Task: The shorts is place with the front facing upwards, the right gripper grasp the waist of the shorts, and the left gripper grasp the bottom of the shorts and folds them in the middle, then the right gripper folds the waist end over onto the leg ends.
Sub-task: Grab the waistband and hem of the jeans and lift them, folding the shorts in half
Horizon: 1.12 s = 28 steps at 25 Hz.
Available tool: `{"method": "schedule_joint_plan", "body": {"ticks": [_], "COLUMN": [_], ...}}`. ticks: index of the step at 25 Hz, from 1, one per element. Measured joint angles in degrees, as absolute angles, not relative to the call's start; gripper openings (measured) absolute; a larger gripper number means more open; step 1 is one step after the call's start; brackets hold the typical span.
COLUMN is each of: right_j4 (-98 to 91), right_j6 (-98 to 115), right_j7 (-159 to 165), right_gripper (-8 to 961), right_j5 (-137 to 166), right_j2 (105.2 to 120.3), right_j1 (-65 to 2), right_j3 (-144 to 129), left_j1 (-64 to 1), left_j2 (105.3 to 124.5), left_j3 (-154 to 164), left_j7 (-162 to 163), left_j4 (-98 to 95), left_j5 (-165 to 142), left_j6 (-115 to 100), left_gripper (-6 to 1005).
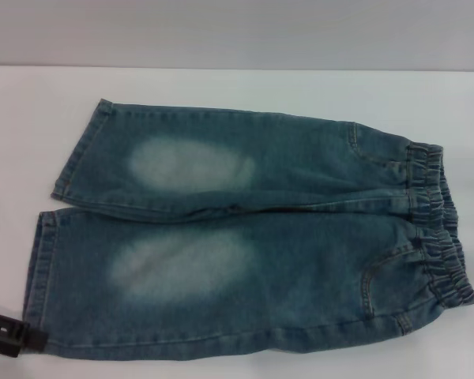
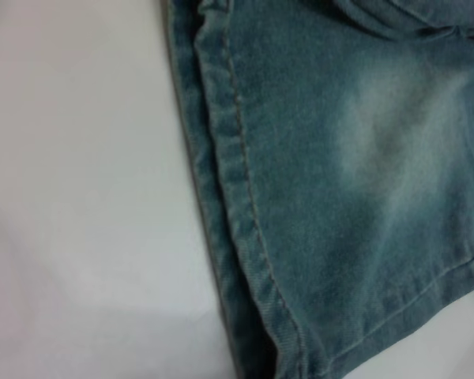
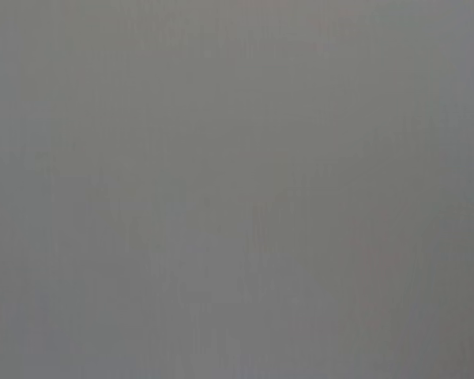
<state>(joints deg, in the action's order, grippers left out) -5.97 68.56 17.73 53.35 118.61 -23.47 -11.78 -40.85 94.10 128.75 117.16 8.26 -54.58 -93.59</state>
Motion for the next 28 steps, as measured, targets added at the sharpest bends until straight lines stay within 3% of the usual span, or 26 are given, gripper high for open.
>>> {"method": "schedule_joint_plan", "body": {"ticks": [28], "right_j4": [-5.64], "right_j6": [68.49], "right_j7": [17.57], "right_gripper": [649], "right_j5": [53.34], "right_j2": [118.72], "right_j1": [-23.39], "right_j3": [-12.61], "left_j1": [-44.24], "left_j2": [94.94], "left_j3": [128.56], "left_j7": [116.77], "left_j4": [6.77], "left_j5": [-54.13], "left_j6": [-92.58], "left_gripper": [800]}}
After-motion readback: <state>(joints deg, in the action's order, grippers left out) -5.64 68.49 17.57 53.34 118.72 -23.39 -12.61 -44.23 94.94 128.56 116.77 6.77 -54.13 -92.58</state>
